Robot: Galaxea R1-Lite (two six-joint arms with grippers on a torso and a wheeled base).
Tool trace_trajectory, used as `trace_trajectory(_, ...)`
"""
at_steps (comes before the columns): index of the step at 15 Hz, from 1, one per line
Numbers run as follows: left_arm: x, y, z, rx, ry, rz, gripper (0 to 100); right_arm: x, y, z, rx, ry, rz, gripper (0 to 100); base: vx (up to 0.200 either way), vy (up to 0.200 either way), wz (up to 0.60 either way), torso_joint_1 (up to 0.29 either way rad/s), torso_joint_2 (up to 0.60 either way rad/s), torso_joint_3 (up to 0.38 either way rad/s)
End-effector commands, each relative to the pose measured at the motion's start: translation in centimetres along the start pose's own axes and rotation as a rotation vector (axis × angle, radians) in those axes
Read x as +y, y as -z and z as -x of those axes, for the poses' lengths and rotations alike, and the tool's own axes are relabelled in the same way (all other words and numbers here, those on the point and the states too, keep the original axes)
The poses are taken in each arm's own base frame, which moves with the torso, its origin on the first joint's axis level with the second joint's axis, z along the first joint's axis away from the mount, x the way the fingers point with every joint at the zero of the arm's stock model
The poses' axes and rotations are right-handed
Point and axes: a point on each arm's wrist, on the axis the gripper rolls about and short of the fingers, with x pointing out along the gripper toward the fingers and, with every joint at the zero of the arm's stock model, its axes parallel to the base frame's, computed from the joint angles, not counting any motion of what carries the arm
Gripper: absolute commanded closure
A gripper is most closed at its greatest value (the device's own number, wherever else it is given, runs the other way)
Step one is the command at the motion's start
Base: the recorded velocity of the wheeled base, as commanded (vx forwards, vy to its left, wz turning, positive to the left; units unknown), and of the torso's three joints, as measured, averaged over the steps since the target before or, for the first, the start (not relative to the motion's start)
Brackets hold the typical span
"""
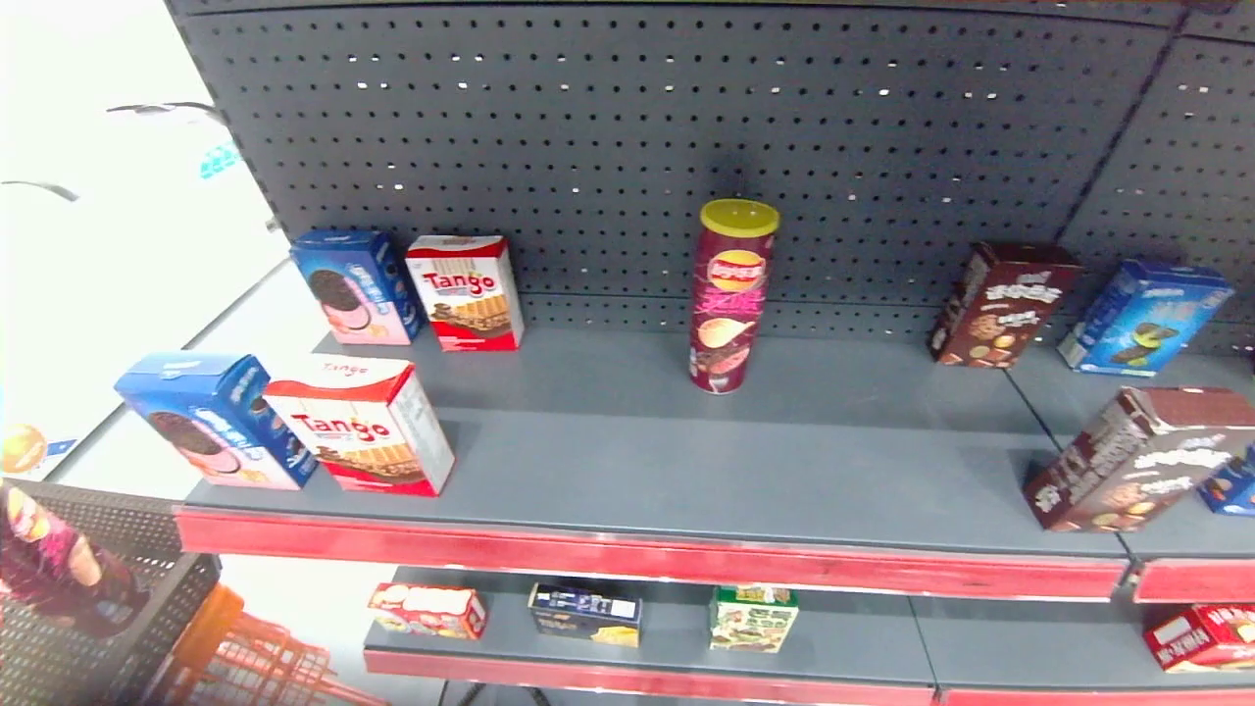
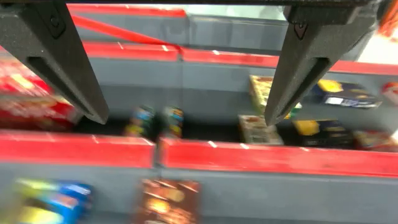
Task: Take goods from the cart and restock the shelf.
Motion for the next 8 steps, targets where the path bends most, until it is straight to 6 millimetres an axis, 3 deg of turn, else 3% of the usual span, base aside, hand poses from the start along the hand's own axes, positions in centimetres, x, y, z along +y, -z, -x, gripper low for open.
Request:
trace_trajectory(1,0.00,0.01,-0.01,0.002,0.000,0.000,0,0.00,-0.02,0.00,-0.002,0.001,-0.001,0,0.000,0.000,0.60,0.002,-0.01,0.002)
trace_trajectory(7,0.00,0.01,-0.01,0.002,0.000,0.000,0,0.00,0.00,0.00,-0.001,0.002,-0.001,0,0.000,0.000,0.60,0.002,0.00,0.004)
trace_trajectory(8,0.00,0.01,-0.01,0.002,0.000,0.000,0,0.00,0.00,0.00,-0.001,0.002,-0.001,0,0.000,0.000,0.00,0.000,0.00,0.000)
